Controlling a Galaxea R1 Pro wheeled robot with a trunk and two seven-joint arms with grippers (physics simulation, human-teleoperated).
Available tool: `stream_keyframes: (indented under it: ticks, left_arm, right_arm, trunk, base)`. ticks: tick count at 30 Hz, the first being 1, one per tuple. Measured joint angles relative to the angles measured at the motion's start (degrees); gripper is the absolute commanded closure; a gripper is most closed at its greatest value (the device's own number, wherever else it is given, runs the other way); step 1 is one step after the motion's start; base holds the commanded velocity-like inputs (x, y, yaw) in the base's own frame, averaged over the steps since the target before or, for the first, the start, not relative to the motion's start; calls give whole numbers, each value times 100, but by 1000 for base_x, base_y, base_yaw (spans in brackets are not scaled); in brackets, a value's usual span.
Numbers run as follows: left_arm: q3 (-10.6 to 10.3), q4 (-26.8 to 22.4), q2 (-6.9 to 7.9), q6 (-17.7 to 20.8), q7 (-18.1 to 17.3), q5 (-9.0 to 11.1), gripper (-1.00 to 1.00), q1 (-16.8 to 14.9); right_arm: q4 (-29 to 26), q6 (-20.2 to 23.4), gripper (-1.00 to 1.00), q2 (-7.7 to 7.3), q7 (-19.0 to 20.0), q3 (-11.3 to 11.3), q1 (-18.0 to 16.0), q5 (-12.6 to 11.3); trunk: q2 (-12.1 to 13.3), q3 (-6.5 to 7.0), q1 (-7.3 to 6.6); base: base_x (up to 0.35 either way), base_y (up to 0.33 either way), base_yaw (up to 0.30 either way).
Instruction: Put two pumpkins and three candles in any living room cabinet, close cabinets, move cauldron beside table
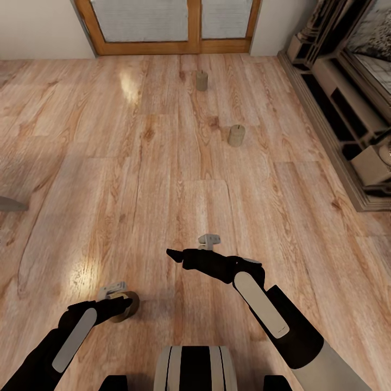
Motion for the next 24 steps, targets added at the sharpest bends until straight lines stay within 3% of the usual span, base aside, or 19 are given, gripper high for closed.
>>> stream_keyframes:
  ticks: [17,24]
  left_arm:
    - [19,-51,9,13,2,17,100,0]
    - [547,-264,9,105,20,50,100,-2]
  right_arm:
    - [7,-14,-100,-7,11,-23,0,-16]
    - [67,-38,-100,-6,-29,-46,0,-11]
  trunk:
    - [23,377,-44]
    - [32,532,-62]
  base:
    - [0,0,0]
    - [0,0,0]
